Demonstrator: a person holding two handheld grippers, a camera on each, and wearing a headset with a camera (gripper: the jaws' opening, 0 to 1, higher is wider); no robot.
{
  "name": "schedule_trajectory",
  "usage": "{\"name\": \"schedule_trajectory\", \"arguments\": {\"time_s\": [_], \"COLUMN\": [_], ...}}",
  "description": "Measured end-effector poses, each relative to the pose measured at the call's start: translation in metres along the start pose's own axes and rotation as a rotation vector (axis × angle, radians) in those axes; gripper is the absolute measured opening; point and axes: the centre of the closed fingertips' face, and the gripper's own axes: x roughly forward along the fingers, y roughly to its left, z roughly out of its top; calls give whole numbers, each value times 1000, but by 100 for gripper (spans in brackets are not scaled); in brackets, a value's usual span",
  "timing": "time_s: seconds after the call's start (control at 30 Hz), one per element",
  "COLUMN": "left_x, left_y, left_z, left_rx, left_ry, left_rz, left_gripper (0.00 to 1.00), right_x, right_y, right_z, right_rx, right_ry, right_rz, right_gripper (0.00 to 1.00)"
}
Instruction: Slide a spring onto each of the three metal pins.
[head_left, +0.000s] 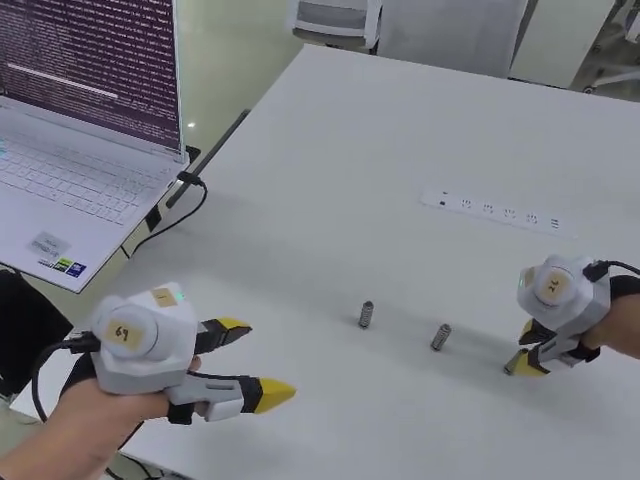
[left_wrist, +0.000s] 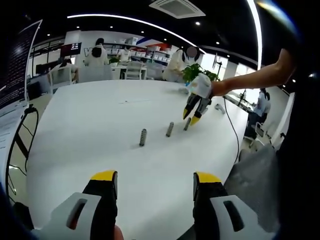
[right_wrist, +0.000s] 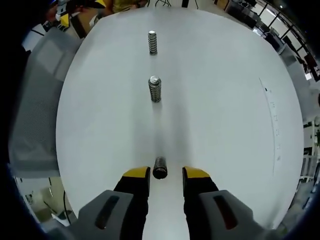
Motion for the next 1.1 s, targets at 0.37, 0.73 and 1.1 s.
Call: {"name": "schedule_trajectory", "arguments": {"time_s": [0.37, 0.73, 1.1], "left_x": [0, 2, 2], "left_y": [-1, -6, -7], "left_z": [5, 8, 12], "left_rx": [8, 27, 32], "left_ry": [-12, -12, -18], "left_rz": [-10, -18, -21], "left_gripper": [56, 57, 58], "right_x": [-17, -28, -41], "right_y": [3, 14, 30], "right_z": [-7, -14, -23], "right_rx": [72, 225, 491], "right_ry": [-48, -139, -313], "right_rz": [-45, -81, -95], "right_gripper": [29, 30, 35]}}
